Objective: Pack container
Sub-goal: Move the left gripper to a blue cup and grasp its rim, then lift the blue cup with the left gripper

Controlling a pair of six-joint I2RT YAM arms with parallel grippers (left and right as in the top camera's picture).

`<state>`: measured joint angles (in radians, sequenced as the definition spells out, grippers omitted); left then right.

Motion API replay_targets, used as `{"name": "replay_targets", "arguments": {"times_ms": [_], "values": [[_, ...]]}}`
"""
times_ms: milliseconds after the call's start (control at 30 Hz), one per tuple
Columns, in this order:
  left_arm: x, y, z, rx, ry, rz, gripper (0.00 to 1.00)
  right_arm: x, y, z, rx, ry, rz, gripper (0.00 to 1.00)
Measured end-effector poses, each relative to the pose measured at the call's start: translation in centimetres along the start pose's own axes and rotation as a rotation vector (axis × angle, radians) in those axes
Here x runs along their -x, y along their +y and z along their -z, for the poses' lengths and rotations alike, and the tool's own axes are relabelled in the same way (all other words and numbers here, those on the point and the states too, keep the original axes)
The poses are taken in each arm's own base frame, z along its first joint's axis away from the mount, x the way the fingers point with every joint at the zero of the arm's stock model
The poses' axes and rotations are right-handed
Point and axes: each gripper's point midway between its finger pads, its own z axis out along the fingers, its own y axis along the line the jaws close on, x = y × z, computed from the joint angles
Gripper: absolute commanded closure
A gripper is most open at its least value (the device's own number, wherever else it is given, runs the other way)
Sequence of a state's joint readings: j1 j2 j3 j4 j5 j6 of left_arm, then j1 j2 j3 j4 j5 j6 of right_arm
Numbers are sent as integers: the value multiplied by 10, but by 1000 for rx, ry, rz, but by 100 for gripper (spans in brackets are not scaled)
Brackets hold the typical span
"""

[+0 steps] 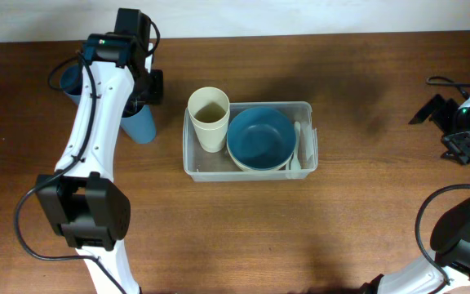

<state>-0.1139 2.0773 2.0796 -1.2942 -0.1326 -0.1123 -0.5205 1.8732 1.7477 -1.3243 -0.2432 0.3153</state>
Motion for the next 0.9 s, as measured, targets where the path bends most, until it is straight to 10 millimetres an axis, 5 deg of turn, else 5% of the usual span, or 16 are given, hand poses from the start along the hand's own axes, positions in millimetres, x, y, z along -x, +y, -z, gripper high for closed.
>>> {"name": "replay_targets", "arguments": {"times_ms": [300, 367, 500, 900], "values": [[-13, -1, -56, 16, 129, -7, 51, 0, 0, 0, 0, 0, 0, 1], [-16, -2, -66, 18, 153, -8, 78, 0, 0, 0, 0, 0, 0, 1], [-18, -3, -71, 16, 164, -11, 98, 0, 0, 0, 0, 0, 0, 1], [-19, -7, -71, -4, 171, -9, 99, 0, 0, 0, 0, 0, 0, 1]]}}
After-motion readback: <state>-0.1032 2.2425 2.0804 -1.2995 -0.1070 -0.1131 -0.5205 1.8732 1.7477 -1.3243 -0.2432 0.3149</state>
